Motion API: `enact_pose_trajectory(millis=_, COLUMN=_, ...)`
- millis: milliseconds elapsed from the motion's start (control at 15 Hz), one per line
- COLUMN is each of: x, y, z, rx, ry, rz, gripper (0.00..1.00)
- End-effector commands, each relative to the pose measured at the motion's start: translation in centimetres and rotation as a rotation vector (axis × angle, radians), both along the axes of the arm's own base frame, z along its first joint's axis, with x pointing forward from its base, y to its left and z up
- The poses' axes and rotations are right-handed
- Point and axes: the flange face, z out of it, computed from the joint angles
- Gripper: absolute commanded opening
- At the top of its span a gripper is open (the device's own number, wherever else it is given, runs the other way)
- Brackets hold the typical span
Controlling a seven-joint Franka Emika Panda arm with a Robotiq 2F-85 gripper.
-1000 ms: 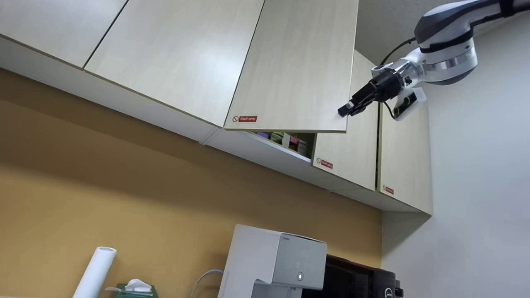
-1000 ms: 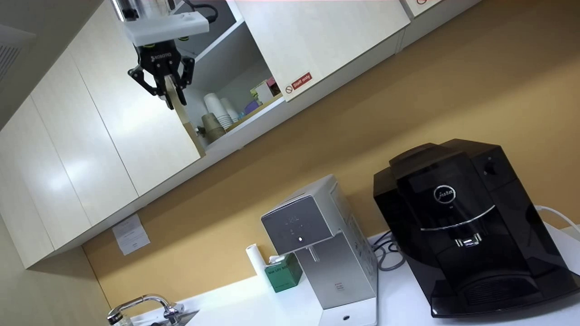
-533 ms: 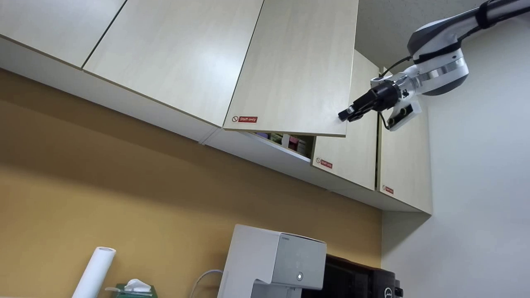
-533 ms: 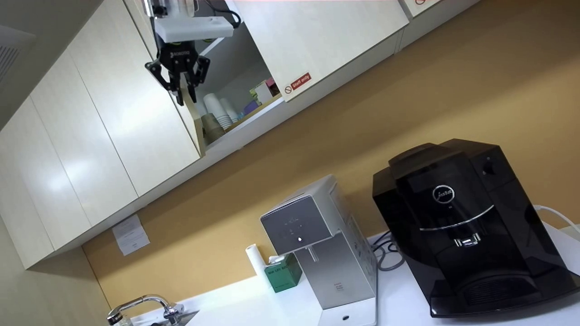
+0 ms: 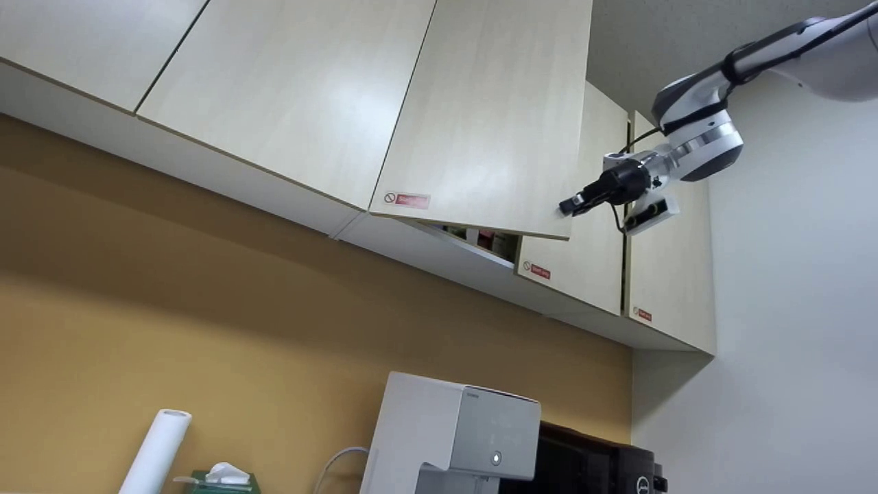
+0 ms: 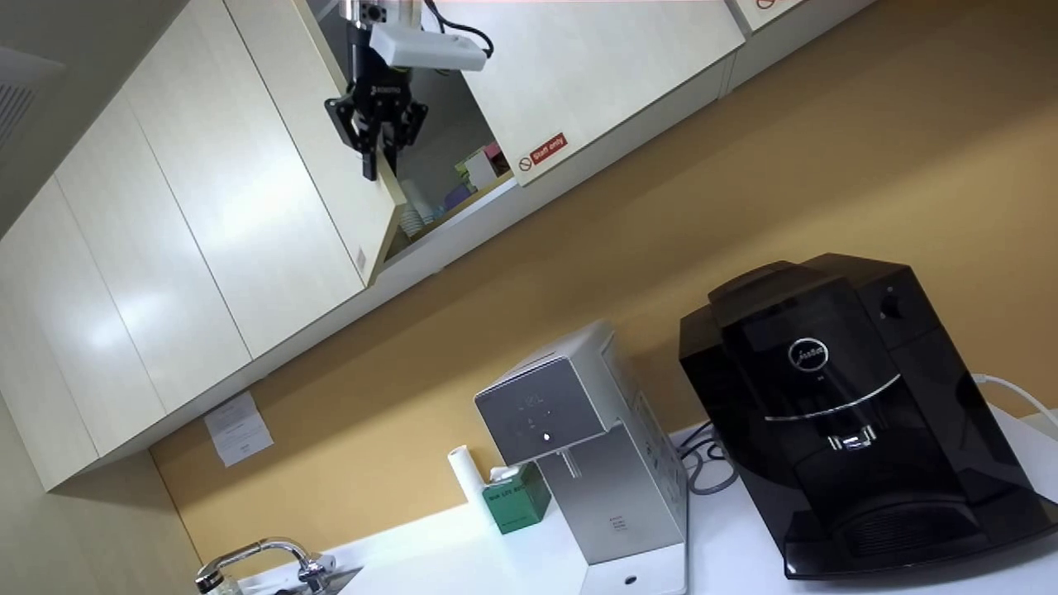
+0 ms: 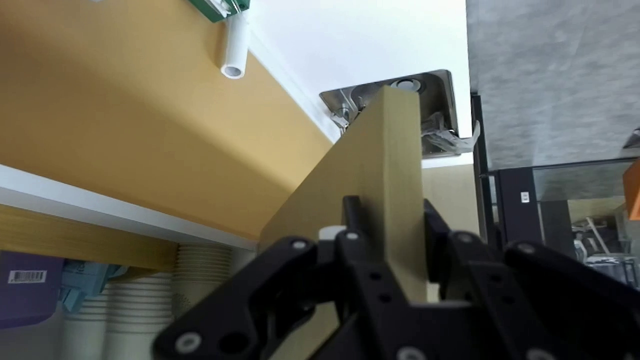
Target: Close the upper kitchen closet
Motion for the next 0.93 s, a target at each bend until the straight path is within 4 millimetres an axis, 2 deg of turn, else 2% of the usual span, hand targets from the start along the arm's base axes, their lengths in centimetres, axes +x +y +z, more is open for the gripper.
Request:
enact_pose_trajectory(millis=0, x=3.5, y=2.9, z=0.9, rx=0.016, ry=-0.007, rz=0.169, gripper=0.07)
enact_pose_trajectory(millis=867, x=10.4, y=1.7, z=1.1, rx=0.021, ry=0.007, rz=0.237, gripper=0.07)
